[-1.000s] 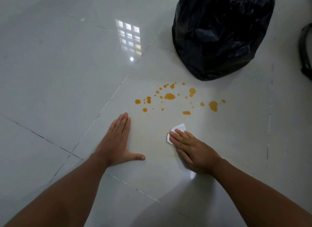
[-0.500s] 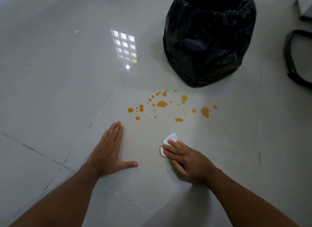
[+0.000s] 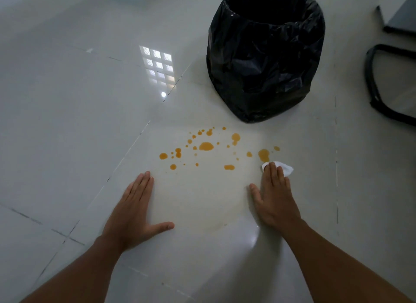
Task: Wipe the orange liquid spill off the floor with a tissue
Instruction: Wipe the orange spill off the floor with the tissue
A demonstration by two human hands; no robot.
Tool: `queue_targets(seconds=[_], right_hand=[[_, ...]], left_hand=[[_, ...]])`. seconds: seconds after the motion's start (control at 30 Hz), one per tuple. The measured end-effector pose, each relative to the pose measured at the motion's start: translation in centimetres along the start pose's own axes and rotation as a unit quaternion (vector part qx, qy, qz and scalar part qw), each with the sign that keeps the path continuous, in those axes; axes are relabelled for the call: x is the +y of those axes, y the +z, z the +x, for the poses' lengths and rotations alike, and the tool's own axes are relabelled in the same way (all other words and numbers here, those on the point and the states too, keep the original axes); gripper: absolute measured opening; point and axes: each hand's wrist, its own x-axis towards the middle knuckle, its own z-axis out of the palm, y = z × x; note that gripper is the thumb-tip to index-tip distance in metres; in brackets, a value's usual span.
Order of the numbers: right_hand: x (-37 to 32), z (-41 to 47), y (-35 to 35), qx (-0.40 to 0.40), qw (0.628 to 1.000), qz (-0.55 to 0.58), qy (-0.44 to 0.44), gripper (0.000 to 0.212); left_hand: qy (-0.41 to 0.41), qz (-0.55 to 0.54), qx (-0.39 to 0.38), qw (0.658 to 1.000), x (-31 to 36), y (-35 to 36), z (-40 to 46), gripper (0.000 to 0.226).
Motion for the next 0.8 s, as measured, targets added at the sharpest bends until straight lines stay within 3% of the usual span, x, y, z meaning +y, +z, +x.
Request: queue_targets(seconds=[0.2,0.53,0.7,0.8], right_hand=[[0.4,4.3,-0.8,-0.021,0.997,0.059,0.054,0.087],[0.7,7.6,-3.0,-0.066,0.988,0.134,0.031,0.074],[0.3,7.8,-3.0,-0.078,0.988,0.134,-0.012,0.078],[-1.1,7.1,-2.6,-0.095,0.987,0.1,-0.083,0.077]], left_hand=[[-0.021,0.024,0.006,0.999,-0.1,0.6,0.2,0.121],[-0.017,0.029,0.018,0.999,-0.2,0.7,0.2,0.118],[-0.018,0.035,0.015,0.999,0.0,0.6,0.2,0.117],[-0.016,0.035,0.02,0.999,0.0,0.5,0.2,0.116]])
